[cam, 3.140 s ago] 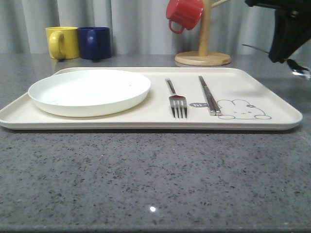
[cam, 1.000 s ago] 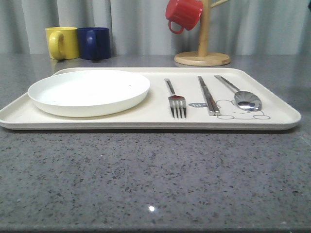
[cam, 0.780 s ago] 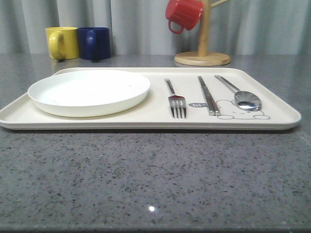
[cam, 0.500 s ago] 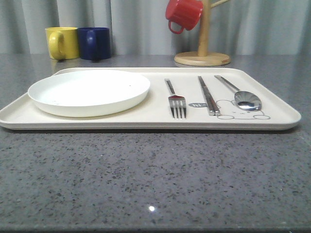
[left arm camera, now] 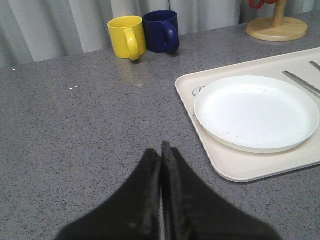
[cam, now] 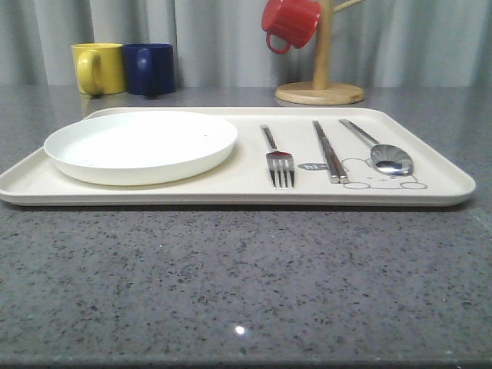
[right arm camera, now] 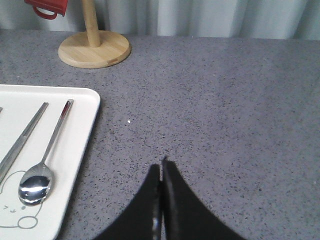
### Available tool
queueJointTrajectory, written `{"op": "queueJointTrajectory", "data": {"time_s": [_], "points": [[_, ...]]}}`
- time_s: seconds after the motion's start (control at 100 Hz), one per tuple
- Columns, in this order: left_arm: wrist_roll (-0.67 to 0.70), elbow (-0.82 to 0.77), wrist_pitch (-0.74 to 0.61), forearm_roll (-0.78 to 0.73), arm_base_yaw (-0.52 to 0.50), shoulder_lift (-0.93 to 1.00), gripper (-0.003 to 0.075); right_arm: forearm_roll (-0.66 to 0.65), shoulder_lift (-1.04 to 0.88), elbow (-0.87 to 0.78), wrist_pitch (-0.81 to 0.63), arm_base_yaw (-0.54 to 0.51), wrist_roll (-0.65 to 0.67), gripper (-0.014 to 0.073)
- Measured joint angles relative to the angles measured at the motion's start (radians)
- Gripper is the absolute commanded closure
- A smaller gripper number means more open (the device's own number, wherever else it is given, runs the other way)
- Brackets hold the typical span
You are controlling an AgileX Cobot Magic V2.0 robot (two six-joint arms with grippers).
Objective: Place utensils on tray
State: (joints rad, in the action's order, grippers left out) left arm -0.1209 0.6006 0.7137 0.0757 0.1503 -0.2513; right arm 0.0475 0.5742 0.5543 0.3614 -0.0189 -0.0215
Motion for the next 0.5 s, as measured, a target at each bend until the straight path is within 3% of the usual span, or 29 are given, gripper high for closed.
{"op": "queueJointTrajectory", "data": {"time_s": [0.5], "points": [[0.0, 0.0, 0.0, 0.0, 0.0, 0.0, 0.0739, -0.011, -0.311, -0.155, -0.039, 0.0, 0.0, 0.0662]]}}
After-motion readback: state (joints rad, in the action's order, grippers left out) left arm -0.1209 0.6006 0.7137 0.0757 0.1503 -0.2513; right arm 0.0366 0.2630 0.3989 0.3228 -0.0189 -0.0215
